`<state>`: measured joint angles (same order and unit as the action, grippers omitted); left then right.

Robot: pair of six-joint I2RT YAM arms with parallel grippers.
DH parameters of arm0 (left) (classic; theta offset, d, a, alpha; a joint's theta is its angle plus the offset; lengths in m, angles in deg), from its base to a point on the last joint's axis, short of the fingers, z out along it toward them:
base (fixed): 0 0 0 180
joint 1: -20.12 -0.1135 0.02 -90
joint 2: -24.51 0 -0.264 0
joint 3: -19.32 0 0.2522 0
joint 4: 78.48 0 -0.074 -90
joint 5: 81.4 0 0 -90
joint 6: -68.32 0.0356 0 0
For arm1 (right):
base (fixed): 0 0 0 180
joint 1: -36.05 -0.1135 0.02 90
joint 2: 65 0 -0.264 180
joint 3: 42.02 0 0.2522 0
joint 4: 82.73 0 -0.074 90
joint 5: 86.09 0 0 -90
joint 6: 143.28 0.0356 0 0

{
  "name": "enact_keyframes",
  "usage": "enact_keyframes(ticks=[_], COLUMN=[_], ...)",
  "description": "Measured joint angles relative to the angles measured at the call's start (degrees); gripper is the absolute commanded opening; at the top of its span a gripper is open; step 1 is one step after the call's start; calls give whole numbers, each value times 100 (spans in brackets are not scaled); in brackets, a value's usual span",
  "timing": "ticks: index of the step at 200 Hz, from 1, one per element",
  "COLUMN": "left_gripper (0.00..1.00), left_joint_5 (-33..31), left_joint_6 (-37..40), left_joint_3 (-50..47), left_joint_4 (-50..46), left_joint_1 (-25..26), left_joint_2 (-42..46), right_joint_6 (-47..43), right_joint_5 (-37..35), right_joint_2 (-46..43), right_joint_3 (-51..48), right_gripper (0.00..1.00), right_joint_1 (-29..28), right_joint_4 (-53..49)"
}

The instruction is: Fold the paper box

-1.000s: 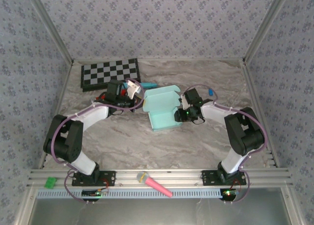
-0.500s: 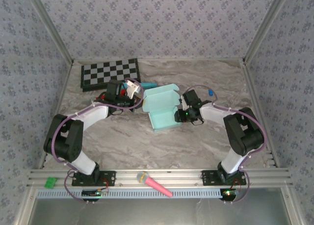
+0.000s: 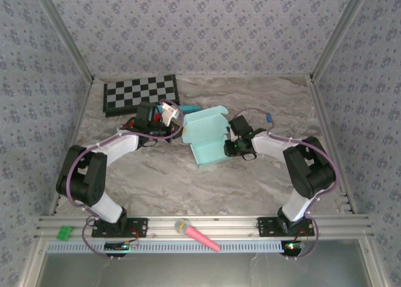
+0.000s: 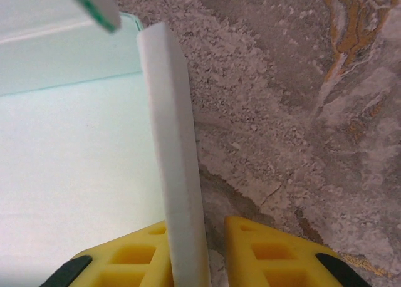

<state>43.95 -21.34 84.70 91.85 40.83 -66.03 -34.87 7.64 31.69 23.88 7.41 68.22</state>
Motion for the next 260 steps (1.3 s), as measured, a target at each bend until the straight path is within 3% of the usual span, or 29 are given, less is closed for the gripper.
enact_keyframes(ticks=[201, 223, 260], left_gripper=[0, 0, 0], left_joint_5=[42, 42, 42], left_joint_6=[2, 2, 7], left_joint_3=[271, 286, 286], left_joint_4=[-20, -15, -15], left_joint_1=[2, 2, -4], left_joint_2=[-238, -256, -256], right_joint_6=[793, 885, 905], right_joint_5=[-1812, -1915, -1832], right_joint_2=[492, 553, 518], right_joint_3=[824, 907, 907], right_gripper=[6, 6, 15], right_joint_1=[-813, -866, -872], right_joint_4=[-1040, -1154, -1152])
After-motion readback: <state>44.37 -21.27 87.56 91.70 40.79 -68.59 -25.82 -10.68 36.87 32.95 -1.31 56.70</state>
